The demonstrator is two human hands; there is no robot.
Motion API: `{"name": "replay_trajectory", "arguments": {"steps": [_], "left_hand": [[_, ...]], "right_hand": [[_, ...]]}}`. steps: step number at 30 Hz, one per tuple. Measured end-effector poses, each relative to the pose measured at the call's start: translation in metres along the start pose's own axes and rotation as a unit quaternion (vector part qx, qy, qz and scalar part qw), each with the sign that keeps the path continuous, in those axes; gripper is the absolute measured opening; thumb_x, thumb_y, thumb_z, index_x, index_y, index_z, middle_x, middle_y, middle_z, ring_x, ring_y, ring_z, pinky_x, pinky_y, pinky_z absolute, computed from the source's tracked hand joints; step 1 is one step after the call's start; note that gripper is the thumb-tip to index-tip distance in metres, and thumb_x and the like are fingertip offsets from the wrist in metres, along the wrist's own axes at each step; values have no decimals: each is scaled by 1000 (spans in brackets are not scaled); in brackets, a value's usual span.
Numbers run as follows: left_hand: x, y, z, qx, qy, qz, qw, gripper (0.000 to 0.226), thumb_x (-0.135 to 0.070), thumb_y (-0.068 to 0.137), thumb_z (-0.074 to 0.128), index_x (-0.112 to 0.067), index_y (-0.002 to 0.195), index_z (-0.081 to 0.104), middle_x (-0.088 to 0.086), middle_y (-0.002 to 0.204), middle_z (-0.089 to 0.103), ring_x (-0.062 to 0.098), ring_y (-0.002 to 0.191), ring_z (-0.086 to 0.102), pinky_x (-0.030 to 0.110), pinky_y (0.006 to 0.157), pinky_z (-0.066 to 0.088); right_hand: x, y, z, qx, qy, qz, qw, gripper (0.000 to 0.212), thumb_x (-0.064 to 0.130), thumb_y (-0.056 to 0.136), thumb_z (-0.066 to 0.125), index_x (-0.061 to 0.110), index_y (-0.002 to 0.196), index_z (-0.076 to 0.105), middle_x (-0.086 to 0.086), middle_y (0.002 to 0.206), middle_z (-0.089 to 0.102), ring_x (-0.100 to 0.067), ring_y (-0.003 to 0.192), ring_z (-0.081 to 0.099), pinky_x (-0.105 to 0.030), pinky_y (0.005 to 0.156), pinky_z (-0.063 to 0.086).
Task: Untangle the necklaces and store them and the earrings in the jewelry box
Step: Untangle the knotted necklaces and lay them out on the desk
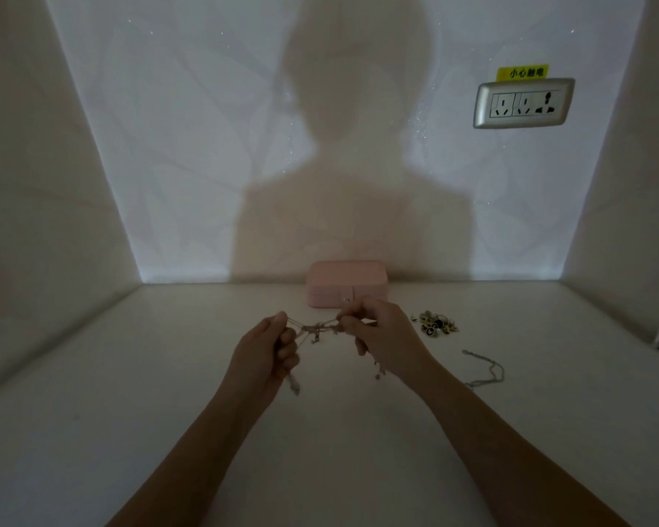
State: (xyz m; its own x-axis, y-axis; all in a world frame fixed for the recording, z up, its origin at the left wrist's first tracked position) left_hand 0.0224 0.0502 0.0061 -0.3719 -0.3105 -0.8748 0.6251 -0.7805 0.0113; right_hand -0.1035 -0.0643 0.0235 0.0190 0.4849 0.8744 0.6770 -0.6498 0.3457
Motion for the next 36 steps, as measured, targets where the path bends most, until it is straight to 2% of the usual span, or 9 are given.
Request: {"name": "replay_trajectory", "arguments": {"steps": [2,5,8,11,17,20,26,30,36], "left_hand": [[-1,-2,0,5,60,3,998,30,-18,99,40,-17,69,36,-5,51,36,4,38,25,15,33,21],[0,-4,3,13,102,1,995,32,-20,100,40,-18,69,33,-6,48,34,5,38,21,15,34,16],[3,-5,4,22,131,-13,991,30,-22,99,41,-17,70,34,-4,48,36,6,38,22,16,34,17],[10,-2,0,8,182,-51,982,28,-24,99,42,-14,74,37,-2,48,43,7,37,23,17,34,18],[18,1,-6,-40,250,-69,965,22,-23,100,41,-7,88,51,4,59,54,11,42,45,18,37,27],[17,-2,-4,-17,294,-48,954,22,-24,99,43,-6,94,54,5,63,55,14,51,53,24,44,33],[15,-6,3,101,310,-41,944,19,-29,93,55,-13,98,64,-5,54,38,9,44,29,20,42,21],[12,-4,0,87,288,-13,954,12,-19,86,64,-8,86,70,-3,52,32,8,43,24,20,42,19],[10,-5,1,116,290,-17,950,24,-30,75,70,-10,88,74,-5,50,31,9,43,21,20,41,18]], "right_hand": [[0,1,1,15,132,67,989,10,6,93,52,6,88,60,-1,79,67,-8,45,48,-18,42,32],[-1,1,2,48,319,156,934,17,10,95,47,6,82,57,-7,76,63,-12,48,48,-18,38,29],[-6,0,4,84,415,208,882,22,13,94,46,8,73,51,-7,73,59,-11,46,45,-17,36,29],[-8,1,6,104,468,201,854,15,18,86,52,9,75,50,-3,71,58,-6,41,37,-15,34,27],[-16,1,8,128,479,202,845,22,23,82,55,6,95,62,5,57,39,-3,38,26,-14,33,22],[-15,0,8,158,421,184,874,34,25,90,51,8,117,61,7,51,31,-4,38,21,-15,35,18],[-8,-3,6,212,358,164,894,33,23,99,38,13,124,57,8,44,29,-3,36,18,-16,35,14],[-5,-5,6,230,355,151,893,31,20,99,38,15,121,60,7,43,31,-3,35,19,-15,33,16],[-4,-4,4,219,366,127,895,35,23,93,45,16,126,57,4,44,35,-4,33,21,-15,32,19]]}}
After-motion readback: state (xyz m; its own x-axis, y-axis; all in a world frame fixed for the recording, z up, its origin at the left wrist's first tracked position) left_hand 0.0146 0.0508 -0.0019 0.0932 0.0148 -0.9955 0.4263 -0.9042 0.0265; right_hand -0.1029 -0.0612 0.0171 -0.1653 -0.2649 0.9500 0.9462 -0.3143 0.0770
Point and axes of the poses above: each hand's wrist, its own y-axis towards the middle knuckle, its own z-axis out of the palm, x = y × z, the point moved 3 cm from there along y, towards the middle knuckle
